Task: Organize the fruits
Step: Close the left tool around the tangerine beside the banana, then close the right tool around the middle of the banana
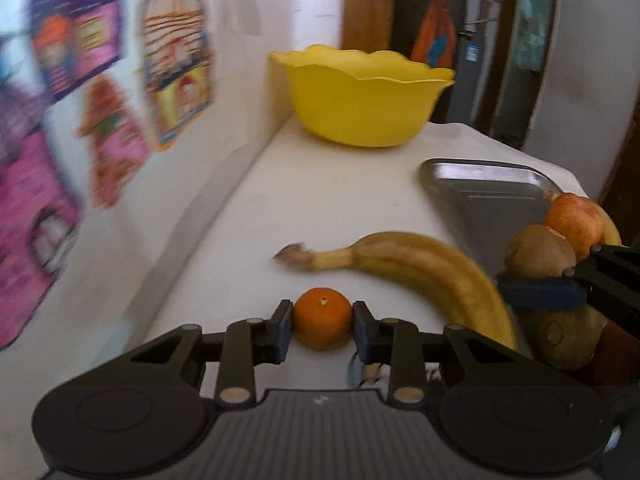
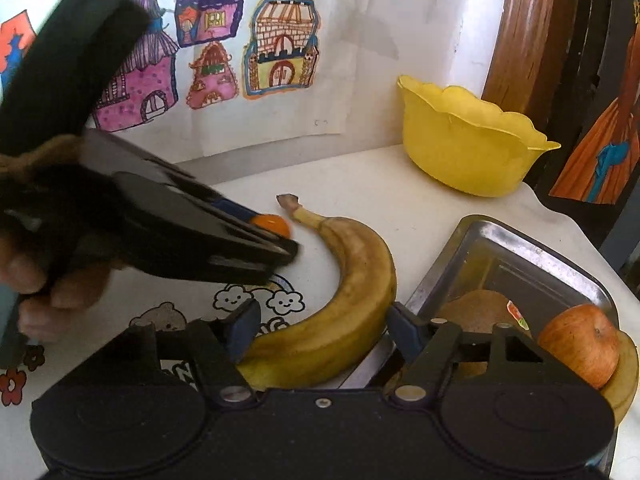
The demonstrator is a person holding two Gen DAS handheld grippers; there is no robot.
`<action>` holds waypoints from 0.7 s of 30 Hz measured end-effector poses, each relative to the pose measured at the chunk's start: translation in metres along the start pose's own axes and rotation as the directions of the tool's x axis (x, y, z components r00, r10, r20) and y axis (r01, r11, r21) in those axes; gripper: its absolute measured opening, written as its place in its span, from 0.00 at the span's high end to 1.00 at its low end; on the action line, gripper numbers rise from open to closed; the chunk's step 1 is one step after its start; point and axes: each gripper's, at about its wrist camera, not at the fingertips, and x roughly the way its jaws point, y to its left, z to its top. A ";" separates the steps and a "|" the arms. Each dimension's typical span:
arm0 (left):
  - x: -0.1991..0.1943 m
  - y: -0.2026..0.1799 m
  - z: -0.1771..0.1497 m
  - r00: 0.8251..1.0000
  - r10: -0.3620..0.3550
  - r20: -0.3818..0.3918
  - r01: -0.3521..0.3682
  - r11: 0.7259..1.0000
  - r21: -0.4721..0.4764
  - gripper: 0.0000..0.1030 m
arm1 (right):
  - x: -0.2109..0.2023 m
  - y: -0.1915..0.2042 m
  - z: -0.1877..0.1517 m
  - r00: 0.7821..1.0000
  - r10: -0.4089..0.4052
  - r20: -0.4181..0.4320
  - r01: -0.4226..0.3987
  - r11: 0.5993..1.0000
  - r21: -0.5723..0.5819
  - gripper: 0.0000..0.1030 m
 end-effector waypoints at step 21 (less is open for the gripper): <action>-0.083 0.007 -0.073 0.999 0.051 -0.007 -0.051 0.998 -0.047 0.66 | -0.044 0.045 -0.029 0.998 0.060 0.006 -0.060 0.998 -0.032 0.41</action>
